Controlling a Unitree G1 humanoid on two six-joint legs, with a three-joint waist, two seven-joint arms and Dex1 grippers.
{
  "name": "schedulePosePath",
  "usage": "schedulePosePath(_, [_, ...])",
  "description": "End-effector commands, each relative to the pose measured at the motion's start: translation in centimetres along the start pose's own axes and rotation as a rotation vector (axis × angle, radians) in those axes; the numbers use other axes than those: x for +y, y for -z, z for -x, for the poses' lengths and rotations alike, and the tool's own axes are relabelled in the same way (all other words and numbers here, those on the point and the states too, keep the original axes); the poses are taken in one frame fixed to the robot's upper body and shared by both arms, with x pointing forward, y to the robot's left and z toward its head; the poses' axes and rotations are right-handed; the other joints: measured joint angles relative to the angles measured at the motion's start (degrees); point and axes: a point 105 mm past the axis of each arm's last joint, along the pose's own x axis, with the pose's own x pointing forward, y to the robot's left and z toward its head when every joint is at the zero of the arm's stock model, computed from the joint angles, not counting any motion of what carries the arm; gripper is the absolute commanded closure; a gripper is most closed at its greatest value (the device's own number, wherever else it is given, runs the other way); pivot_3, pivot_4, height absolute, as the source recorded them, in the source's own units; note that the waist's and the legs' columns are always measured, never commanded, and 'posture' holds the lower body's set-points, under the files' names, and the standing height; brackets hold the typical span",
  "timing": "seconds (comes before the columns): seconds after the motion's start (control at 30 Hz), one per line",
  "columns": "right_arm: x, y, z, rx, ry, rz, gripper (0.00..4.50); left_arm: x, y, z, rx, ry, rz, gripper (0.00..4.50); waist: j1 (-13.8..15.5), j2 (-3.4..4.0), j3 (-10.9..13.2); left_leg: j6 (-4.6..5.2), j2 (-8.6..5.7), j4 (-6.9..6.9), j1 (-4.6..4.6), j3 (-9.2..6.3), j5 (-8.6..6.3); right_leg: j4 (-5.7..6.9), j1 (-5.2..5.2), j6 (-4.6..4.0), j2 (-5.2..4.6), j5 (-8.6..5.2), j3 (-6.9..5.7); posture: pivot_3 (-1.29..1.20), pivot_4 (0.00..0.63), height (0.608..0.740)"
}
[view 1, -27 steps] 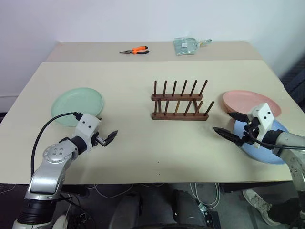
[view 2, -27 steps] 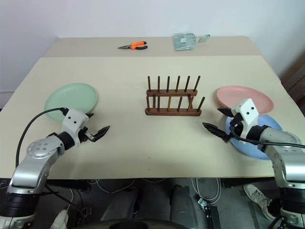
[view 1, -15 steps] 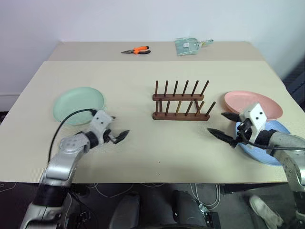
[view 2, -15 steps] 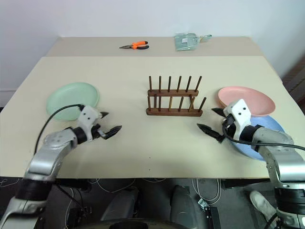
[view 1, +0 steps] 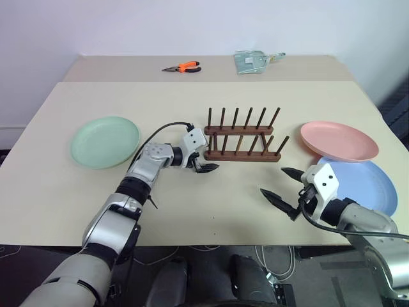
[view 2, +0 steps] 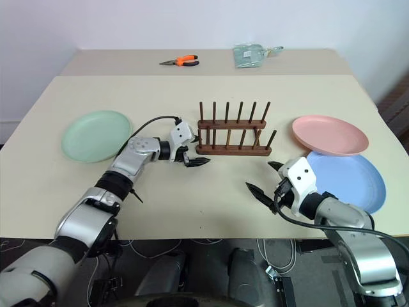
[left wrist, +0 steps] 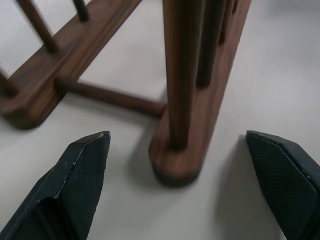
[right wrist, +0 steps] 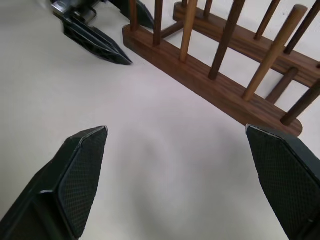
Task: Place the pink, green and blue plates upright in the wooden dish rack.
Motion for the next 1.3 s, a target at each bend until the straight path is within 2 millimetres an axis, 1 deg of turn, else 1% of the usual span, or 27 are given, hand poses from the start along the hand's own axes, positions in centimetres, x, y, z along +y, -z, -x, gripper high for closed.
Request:
schedulePosePath(0.03, [0.0, -1.1, 0.6, -0.028, 0.026, 0.033, 0.00, -0.9, 0.8, -0.5, 0.013, 0.045, 0.007, 1.91, -0.01, 0.00, 0.00, 0.02, 0.00, 0.03, 0.00, -0.01, -0.01, 0.01, 0.02, 0.02, 0.00, -0.01, 0.00, 0.00, 0.150, 0.740])
schedulePosePath(0.13, [0.0, -0.7, 0.7, 0.009, 0.003, 0.050, 0.00, -1.7, 0.6, -0.7, -0.008, 0.079, -0.030, 3.46, -0.07, 0.00, 0.00, 0.07, 0.00, 0.24, -0.03, -0.03, -0.05, 0.03, 0.08, 0.03, 0.00, -0.01, -0.03, 0.00, 0.150, 0.740])
schedulePosePath(0.17, [-0.1, -0.5, 0.8, 0.021, -0.008, 0.052, 0.00, -1.9, 0.6, -0.6, -0.011, 0.085, -0.053, 3.74, -0.11, 0.00, 0.00, 0.08, 0.00, 0.28, -0.04, -0.03, -0.06, 0.06, 0.08, 0.04, 0.00, 0.00, -0.01, 0.00, 0.150, 0.740])
schedulePosePath(0.27, [-0.2, 0.1, 1.3, 0.063, -0.045, 0.054, 0.00, -3.0, 0.4, 0.2, -0.039, 0.144, -0.078, 3.72, -0.20, 0.01, -0.01, 0.14, 0.01, 0.27, -0.03, -0.03, -0.10, 0.06, 0.08, 0.05, 0.00, 0.00, -0.02, 0.00, 0.150, 0.740])
schedulePosePath(0.4, [-0.1, 1.0, 1.8, 0.108, -0.092, 0.048, 0.00, -4.9, -0.3, 2.4, -0.073, 0.237, -0.073, 3.72, -0.33, 0.03, -0.01, 0.22, 0.02, 0.26, -0.03, -0.02, -0.15, 0.08, 0.05, -0.01, 0.01, 0.03, 0.00, 0.00, 0.150, 0.740])
schedulePosePath(0.47, [-0.2, 1.2, 1.9, 0.115, -0.100, 0.049, 0.00, -5.5, -0.1, 3.4, -0.056, 0.267, -0.078, 3.72, -0.30, 0.04, -0.01, 0.22, 0.02, 0.27, -0.04, -0.02, -0.16, 0.09, 0.04, -0.11, 0.01, 0.09, 0.00, 0.00, 0.150, 0.740])
schedulePosePath(0.57, [-0.4, 1.4, 1.7, 0.118, -0.101, 0.053, 0.00, -6.2, 0.9, 4.4, -0.004, 0.295, -0.092, 3.72, -0.19, 0.04, -0.01, 0.22, 0.03, 0.29, -0.03, -0.02, -0.16, 0.10, 0.06, -0.10, 0.01, 0.06, 0.00, 0.00, 0.150, 0.740])
schedulePosePath(0.63, [-0.5, 1.5, 1.7, 0.122, -0.103, 0.055, 0.00, -5.9, 1.6, 4.5, 0.030, 0.269, -0.076, 2.68, -0.07, 0.05, -0.01, 0.22, 0.03, 0.32, -0.03, -0.02, -0.16, 0.09, 0.07, -0.02, 0.00, -0.06, 0.01, 0.00, 0.150, 0.740])
schedulePosePath(0.67, [-0.6, 1.6, 1.7, 0.128, -0.101, 0.057, 0.00, -5.6, 1.8, 4.6, 0.039, 0.251, -0.072, 2.25, -0.03, 0.05, -0.01, 0.22, 0.03, 0.34, -0.04, -0.02, -0.16, 0.09, 0.08, -0.01, 0.00, -0.06, 0.01, 0.00, 0.150, 0.740])
schedulePosePath(0.73, [-0.7, 1.8, 1.7, 0.141, -0.105, 0.055, 0.54, -4.6, 2.3, 5.0, 0.073, 0.177, -0.067, 1.28, -0.04, 0.04, -0.01, 0.22, 0.02, 0.34, -0.04, -0.03, -0.16, 0.08, 0.09, 0.01, -0.01, -0.06, 0.00, 0.00, 0.150, 0.740])
schedulePosePath(0.77, [-0.4, 1.9, 1.8, 0.145, -0.122, 0.052, 0.88, -4.1, 2.7, 5.7, 0.099, 0.140, -0.048, 0.78, -0.09, 0.05, -0.01, 0.22, 0.02, 0.34, -0.04, -0.03, -0.16, 0.08, 0.09, 0.02, -0.01, -0.05, 0.00, 0.00, 0.150, 0.740])
schedulePosePath(0.8, [-0.1, 1.9, 1.8, 0.147, -0.136, 0.045, 1.40, -3.9, 3.2, 6.4, 0.121, 0.116, -0.033, 0.76, -0.18, 0.05, -0.01, 0.22, 0.02, 0.34, -0.03, -0.03, -0.16, 0.09, 0.09, 0.03, -0.01, -0.05, 0.00, 0.00, 0.150, 0.740])
schedulePosePath(0.83, [0.3, 1.9, 1.8, 0.148, -0.150, 0.043, 1.83, -3.9, 3.6, 7.1, 0.140, 0.109, -0.022, 0.76, -0.41, 0.07, -0.03, 0.22, 0.03, 0.32, -0.02, -0.04, -0.16, 0.10, 0.08, 0.04, 0.00, -0.05, 0.00, 0.00, 0.150, 0.740])
schedulePosePath(0.87, [0.6, 2.0, 1.7, 0.153, -0.163, 0.044, 2.45, -4.3, 3.9, 8.0, 0.151, 0.112, 0.007, 0.92, -0.62, 0.08, -0.04, 0.23, 0.06, 0.28, 0.01, -0.02, -0.16, 0.12, 0.07, 0.05, 0.01, -0.05, 0.01, 0.00, 0.150, 0.740])
schedulePosePath(0.9, [0.9, 2.1, 1.6, 0.157, -0.172, 0.044, 2.93, -4.8, 4.0, 8.6, 0.151, 0.120, 0.036, 1.27, -0.97, 0.10, -0.05, 0.23, 0.08, 0.26, 0.03, -0.01, -0.16, 0.15, 0.06, 0.05, 0.03, -0.05, 0.00, 0.00, 0.150, 0.740])
schedulePosePath(0.93, [1.2, 2.2, 1.5, 0.160, -0.180, 0.045, 3.44, -5.4, 3.9, 9.1, 0.143, 0.132, 0.068, 1.67, -1.44, 0.12, -0.06, 0.23, 0.11, 0.22, 0.04, 0.00, -0.17, 0.16, 0.04, 0.03, 0.05, -0.06, 0.01, 0.00, 0.150, 0.740])
schedulePosePath(1.0, [1.9, 2.5, 1.0, 0.164, -0.194, 0.043, 4.49, -7.2, 3.3, 9.8, 0.117, 0.174, 0.116, 2.67, -1.77, 0.15, -0.07, 0.24, 0.15, 0.15, 0.09, -0.02, -0.17, 0.19, 0.02, -0.12, 0.06, -0.14, 0.01, 0.00, 0.150, 0.740])
schedulePosePath(1.07, [2.1, 3.3, 0.1, 0.182, -0.176, 0.070, 4.50, -9.1, 2.4, 9.5, 0.080, 0.199, 0.154, 3.71, -1.61, 0.20, -0.09, 0.24, 0.16, 0.15, 0.07, -0.02, -0.17, 0.19, 0.01, -0.12, 0.06, -0.16, 0.01, 0.00, 0.150, 0.740])
schedulePosePath(1.1, [2.0, 3.5, -0.3, 0.189, -0.162, 0.086, 4.50, -9.8, 2.0, 9.2, 0.064, 0.206, 0.168, 4.15, -1.50, 0.20, -0.08, 0.24, 0.15, 0.15, 0.06, -0.03, -0.18, 0.19, 0.02, -0.12, 0.01, -0.16, 0.02, 0.00, 0.150, 0.740])
schedulePosePath(1.17, [1.2, 4.1, -1.3, 0.205, -0.109, 0.108, 4.50, -11.1, 1.5, 8.3, 0.046, 0.212, 0.163, 4.15, -0.78, 0.18, -0.07, 0.24, 0.12, 0.27, -0.05, -0.07, -0.17, 0.16, 0.03, -0.12, -0.06, -0.18, 0.02, 0.00, 0.150, 0.740])
schedulePosePath(1.2, [0.8, 4.3, -1.8, 0.213, -0.088, 0.120, 4.50, -11.2, 1.4, 7.6, 0.040, 0.187, 0.160, 4.15, -0.33, 0.18, -0.07, 0.24, 0.10, 0.36, -0.08, -0.07, -0.17, 0.14, 0.03, -0.12, -0.07, -0.18, 0.03, 0.00, 0.150, 0.740])
schedulePosePath(1.27, [0.3, 4.5, -2.7, 0.222, -0.058, 0.151, 4.50, -10.7, 1.7, 6.2, 0.050, 0.113, 0.144, 4.15, -0.02, 0.16, -0.09, 0.24, 0.05, 0.41, -0.05, -0.04, -0.17, 0.09, 0.10, -0.13, -0.09, -0.18, 0.06, 0.00, 0.150, 0.740])
schedulePosePath(1.3, [-0.3, 4.5, -3.3, 0.220, -0.026, 0.161, 4.50, -9.7, 2.1, 5.2, 0.072, 0.029, 0.116, 4.15, 0.04, 0.13, -0.10, 0.24, 0.03, 0.43, -0.05, -0.05, -0.17, 0.09, 0.13, -0.13, -0.09, -0.18, 0.05, 0.00, 0.150, 0.740])
